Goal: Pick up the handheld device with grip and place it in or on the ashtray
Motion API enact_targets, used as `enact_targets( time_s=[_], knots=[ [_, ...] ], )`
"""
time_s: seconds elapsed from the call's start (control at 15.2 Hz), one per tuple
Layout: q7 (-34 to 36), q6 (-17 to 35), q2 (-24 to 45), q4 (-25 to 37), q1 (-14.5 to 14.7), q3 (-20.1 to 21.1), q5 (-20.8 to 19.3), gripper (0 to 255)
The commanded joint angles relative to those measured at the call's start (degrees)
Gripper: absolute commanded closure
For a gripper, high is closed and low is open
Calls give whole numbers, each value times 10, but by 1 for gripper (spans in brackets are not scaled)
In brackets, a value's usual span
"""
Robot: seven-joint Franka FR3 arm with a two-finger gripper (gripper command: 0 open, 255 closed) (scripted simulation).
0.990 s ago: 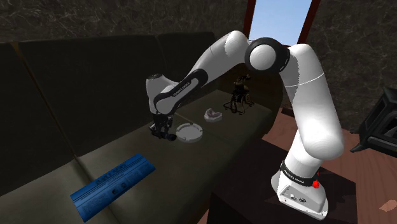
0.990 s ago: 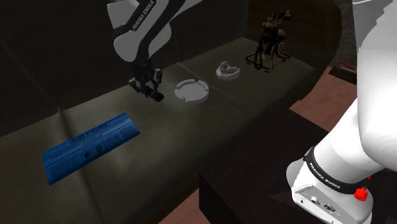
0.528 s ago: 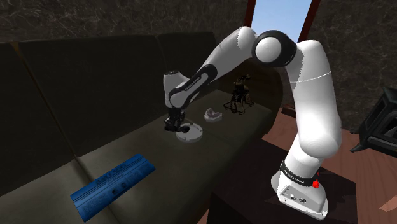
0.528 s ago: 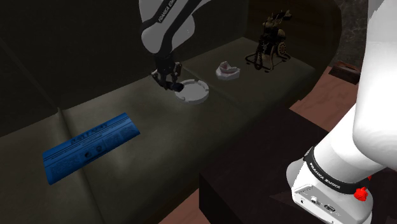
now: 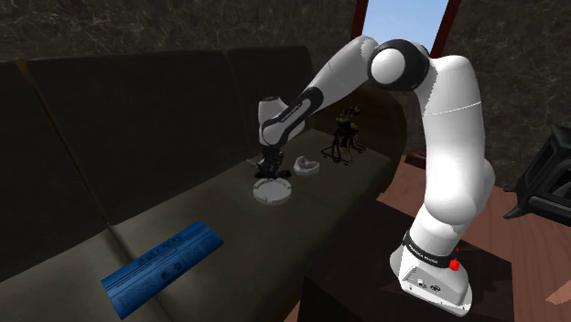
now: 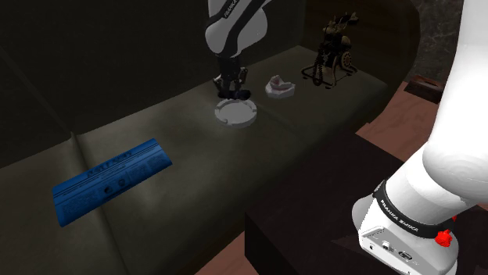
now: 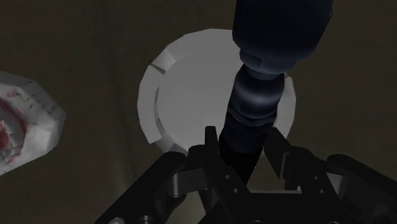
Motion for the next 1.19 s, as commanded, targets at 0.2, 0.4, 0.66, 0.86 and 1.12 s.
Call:
enact_targets(
  time_s=[0.2, 0.4, 0.66, 0.86, 1.12],
  knots=[
    [-15, 24, 13, -10, -12, -6, -3, 255],
    [-11, 41, 31, -9, -10, -9, -7, 255],
    [-7, 61, 56, -5, -7, -13, -12, 255],
    [-4, 75, 73, -1, -5, -16, -16, 255],
    [-4, 75, 73, -1, -5, -16, -16, 255]
  ],
)
